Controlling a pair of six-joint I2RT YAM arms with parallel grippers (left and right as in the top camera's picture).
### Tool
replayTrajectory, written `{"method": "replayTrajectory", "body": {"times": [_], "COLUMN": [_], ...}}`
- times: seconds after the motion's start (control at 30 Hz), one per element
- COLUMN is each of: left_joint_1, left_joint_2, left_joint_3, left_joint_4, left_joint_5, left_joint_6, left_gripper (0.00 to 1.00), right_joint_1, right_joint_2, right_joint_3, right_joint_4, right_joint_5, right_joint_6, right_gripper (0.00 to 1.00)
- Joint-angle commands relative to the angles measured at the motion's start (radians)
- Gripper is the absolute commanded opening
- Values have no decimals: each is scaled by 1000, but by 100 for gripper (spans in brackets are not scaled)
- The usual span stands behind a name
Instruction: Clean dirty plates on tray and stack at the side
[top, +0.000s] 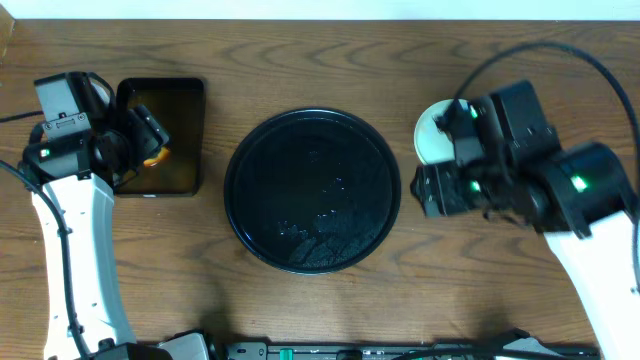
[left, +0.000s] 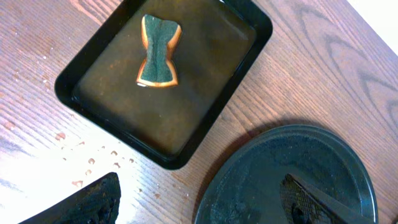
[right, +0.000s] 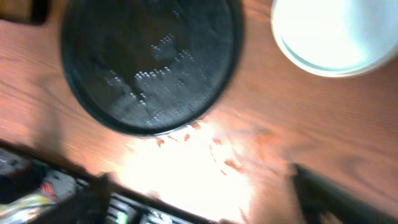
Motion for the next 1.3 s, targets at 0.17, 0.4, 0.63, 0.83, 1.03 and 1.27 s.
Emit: {"method": "replayTrajectory", "body": {"times": [0.17,0.4,0.63,0.83,1.03,1.27], "left_joint_1": [5,5,5,5,5,5], "left_joint_2": [5,5,5,5,5,5], "left_joint_3": [4,4,4,4,4,4], "left_joint_4": [-6,-6,-6,-6,-6,-6], "left_joint_5": [11,11,11,11,11,11], "left_joint_6": [13,13,13,13,13,13], "left_gripper": [83,83,84,83,84,84], "right_joint_1": [13,13,13,13,13,-4], "right_joint_2": [-95,-98,-98,-98,-98,-150], "right_joint_3": [12,12,12,12,11,-30], "right_joint_4": [-146,-200,-200,-201,-208,-38], "right_joint_5": [95,95,96,96,112,166], "right_joint_6": [30,85,85,85,84,47], "right_gripper": [99,99,99,99,99,99]}}
